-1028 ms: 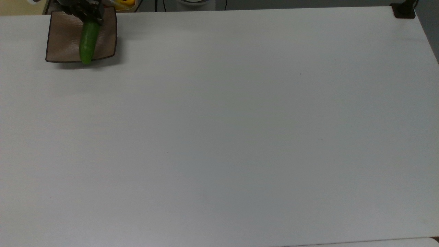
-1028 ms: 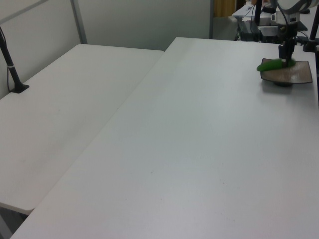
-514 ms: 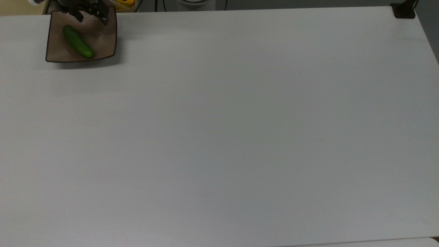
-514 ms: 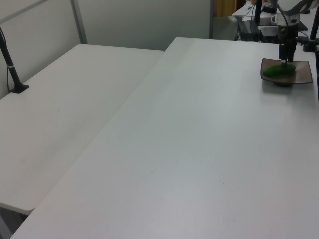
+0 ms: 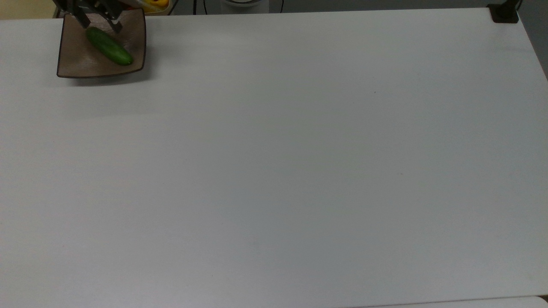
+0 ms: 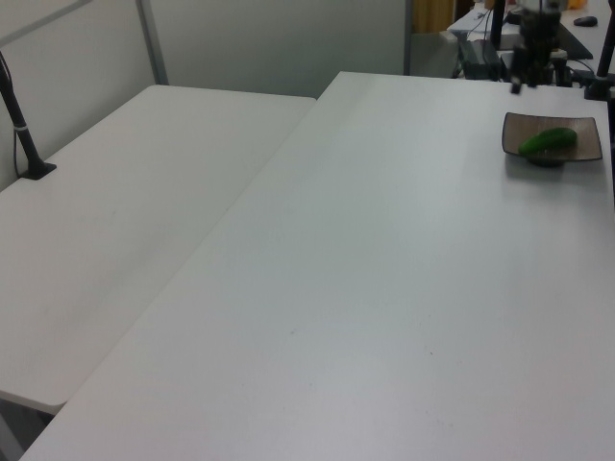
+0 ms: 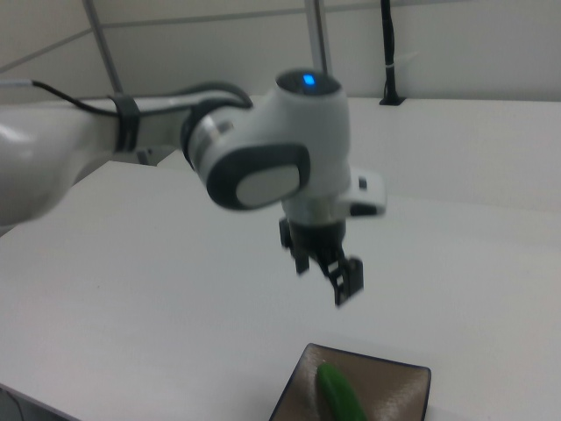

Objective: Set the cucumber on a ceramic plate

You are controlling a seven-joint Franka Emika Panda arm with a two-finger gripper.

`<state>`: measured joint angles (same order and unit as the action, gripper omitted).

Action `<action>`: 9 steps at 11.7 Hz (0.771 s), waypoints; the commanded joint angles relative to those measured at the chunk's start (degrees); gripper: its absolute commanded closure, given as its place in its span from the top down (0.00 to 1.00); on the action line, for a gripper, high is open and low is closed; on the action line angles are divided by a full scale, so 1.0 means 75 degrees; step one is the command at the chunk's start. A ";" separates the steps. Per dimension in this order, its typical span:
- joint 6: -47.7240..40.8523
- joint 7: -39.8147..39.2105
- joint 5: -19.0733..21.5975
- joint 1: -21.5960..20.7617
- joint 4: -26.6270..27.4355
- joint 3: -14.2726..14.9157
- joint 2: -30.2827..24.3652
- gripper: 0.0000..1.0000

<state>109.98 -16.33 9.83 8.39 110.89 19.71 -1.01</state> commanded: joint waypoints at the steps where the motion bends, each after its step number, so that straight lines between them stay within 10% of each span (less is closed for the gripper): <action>1: -0.0015 0.1669 0.0201 -0.0368 -0.0850 -0.0608 -0.0100 0.91; 6: -0.0295 0.2517 -0.1073 -0.0671 -0.1262 -0.2273 -0.0065 1.00; 9: -0.0716 0.2541 -0.1346 -0.0942 -0.1285 -0.2557 -0.0088 1.00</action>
<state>107.84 2.09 1.14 2.57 101.89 0.97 -1.41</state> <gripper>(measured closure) 0.000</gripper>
